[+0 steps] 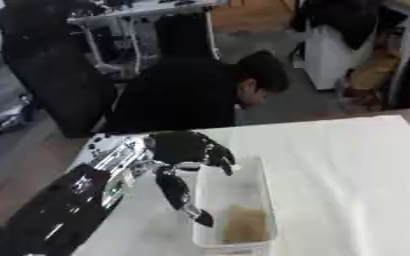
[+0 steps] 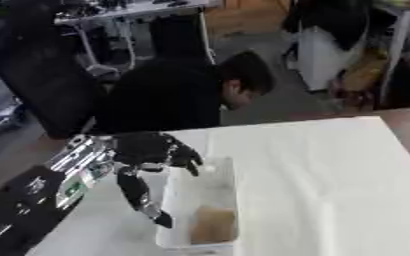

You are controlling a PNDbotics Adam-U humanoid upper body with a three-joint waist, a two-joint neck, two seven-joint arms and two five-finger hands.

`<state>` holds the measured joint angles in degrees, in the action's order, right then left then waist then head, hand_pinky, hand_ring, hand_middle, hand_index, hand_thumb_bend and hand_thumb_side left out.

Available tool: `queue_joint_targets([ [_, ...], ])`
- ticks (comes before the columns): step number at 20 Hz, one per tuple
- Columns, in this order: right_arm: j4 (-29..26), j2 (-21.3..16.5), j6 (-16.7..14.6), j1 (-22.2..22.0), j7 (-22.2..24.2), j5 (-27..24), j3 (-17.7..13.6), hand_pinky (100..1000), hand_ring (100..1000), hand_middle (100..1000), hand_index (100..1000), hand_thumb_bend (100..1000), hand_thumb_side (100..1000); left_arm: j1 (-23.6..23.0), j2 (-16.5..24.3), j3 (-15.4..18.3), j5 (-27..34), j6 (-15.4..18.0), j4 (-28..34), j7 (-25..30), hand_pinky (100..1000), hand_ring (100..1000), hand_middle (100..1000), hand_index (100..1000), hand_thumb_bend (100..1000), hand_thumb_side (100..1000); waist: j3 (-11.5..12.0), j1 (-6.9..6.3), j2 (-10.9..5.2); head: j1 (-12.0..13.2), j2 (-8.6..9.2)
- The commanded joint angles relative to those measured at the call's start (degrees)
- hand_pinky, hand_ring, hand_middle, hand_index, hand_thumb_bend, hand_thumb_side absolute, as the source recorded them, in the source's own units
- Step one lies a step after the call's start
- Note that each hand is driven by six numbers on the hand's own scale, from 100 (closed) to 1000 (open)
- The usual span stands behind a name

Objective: Pick up objects on the table and place them in the box.

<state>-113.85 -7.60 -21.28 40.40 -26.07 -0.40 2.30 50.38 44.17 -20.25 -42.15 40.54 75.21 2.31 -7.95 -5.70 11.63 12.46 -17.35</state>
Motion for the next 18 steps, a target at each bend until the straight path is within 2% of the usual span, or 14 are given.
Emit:
queue_joint_targets([
  [1, -0.7, -1.9, 0.7, -0.5, -0.3, 0.6, -0.5, 117, 287, 394, 505, 100, 1000, -3.0, 5.6, 1.9, 8.5, -0.9, 7.9, -4.4, 439, 566, 667, 680, 329, 877, 1.0, 0.63, -1.62, -1.5, -0.53],
  [3, -0.7, -2.7, 1.1, -1.5, -0.6, 1.0, -0.7, 114, 286, 394, 505, 100, 1000, -7.5, 7.8, 3.1, 15.4, -3.0, 13.8, -5.9, 422, 565, 670, 683, 304, 867, 2.1, 1.03, -2.23, -2.2, -1.31],
  [6, -0.7, -3.5, 1.0, -2.2, -1.7, 1.6, -1.6, 111, 285, 392, 504, 100, 1000, -15.0, 10.6, 5.9, 26.8, -7.7, 23.6, -7.3, 388, 563, 683, 700, 284, 864, 3.3, 2.07, -2.46, -3.1, -1.2],
  [8, -0.7, -4.0, 1.0, -2.9, -2.4, 2.0, -2.1, 109, 285, 392, 503, 100, 1000, -20.0, 10.9, 7.9, 34.4, -11.4, 29.1, -7.9, 378, 567, 694, 714, 284, 866, 4.2, 2.78, -2.83, -3.4, -2.81],
  [11, -0.7, -4.7, 1.1, -4.1, -3.3, 2.7, -2.6, 100, 280, 390, 502, 100, 1000, -26.7, 9.6, 11.1, 43.1, -14.5, 37.1, -8.8, 380, 573, 705, 727, 310, 847, 5.7, 3.74, -3.4, -3.2, -3.74],
  [13, -0.7, -5.3, 1.5, -5.3, -3.7, 2.9, -2.9, 100, 275, 390, 503, 100, 1000, -29.7, 7.2, 12.7, 47.6, -13.3, 38.8, -9.3, 376, 573, 710, 735, 328, 828, 6.8, 4.46, -3.83, -3.5, -4.06],
  [14, -0.7, -5.6, 1.7, -5.7, -3.9, 3.0, -3.0, 100, 269, 389, 503, 100, 1000, -30.8, 5.7, 13.2, 49.4, -12.3, 39.1, -9.4, 379, 578, 719, 747, 365, 791, 7.3, 4.91, -3.96, -4.3, -4.01],
  [18, -0.7, -7.1, 2.3, -7.6, -4.6, 3.5, -3.8, 100, 266, 389, 503, 100, 1000, -34.9, -1.1, 14.2, 54.3, -6.7, 39.4, -7.6, 394, 587, 734, 762, 419, 750, 9.9, 6.52, -4.49, -8.0, -2.88],
])
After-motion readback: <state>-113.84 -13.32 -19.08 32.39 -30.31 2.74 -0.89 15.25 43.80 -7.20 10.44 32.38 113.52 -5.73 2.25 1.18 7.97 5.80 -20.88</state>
